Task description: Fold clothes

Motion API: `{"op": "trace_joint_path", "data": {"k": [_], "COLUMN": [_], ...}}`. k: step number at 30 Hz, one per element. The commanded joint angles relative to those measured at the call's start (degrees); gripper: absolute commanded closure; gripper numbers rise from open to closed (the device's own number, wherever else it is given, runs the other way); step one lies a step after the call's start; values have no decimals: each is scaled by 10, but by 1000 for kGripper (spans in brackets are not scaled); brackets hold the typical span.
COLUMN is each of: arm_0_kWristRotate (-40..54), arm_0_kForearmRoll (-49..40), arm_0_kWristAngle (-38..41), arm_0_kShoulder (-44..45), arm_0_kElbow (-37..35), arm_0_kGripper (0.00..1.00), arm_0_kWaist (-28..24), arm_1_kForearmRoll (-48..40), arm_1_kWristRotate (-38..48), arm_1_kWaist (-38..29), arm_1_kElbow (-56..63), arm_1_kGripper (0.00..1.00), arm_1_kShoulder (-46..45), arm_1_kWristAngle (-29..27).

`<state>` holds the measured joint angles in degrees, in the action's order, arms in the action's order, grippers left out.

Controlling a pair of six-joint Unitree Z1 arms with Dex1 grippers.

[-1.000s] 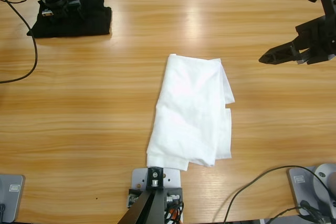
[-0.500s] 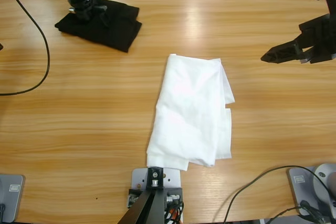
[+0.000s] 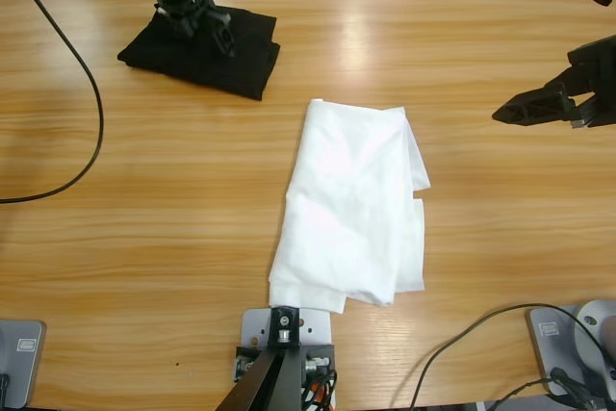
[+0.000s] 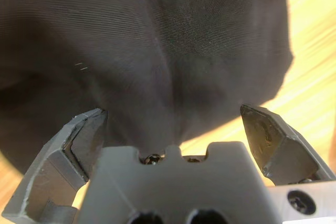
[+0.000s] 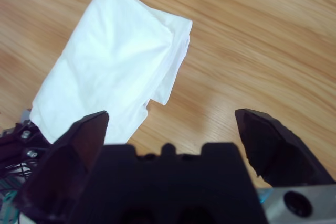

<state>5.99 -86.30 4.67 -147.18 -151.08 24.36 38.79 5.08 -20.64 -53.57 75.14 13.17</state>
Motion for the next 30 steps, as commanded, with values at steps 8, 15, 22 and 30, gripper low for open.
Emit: {"op": "trace_joint_path", "data": {"k": [8,15,22,30], "arm_0_kWristRotate": [-183,-194,-106,-96], "arm_0_kForearmRoll": [-84,-87,-92,-92], "arm_0_kWristAngle": [-84,-80,-15,-74], "arm_0_kShoulder": [-133,-146,-126,-102], "arm_0_kElbow": [-317,-337,-333,-266], "arm_0_kGripper": [0,0,0,0], "arm_0_kWaist": [-11,3,19,22], "arm_1_kForearmRoll": [-5,-14,-8,9], "arm_1_kWristRotate": [1,0,0,0], "arm_1_kWaist": [-6,-6,-6,-6], "arm_1_kElbow": [19,16,18,17], "arm_1_kGripper": [9,9,8,9], "arm_1_kShoulder": [19,33,20,4], "arm_1_kWristAngle": [2,4,1,1]}}
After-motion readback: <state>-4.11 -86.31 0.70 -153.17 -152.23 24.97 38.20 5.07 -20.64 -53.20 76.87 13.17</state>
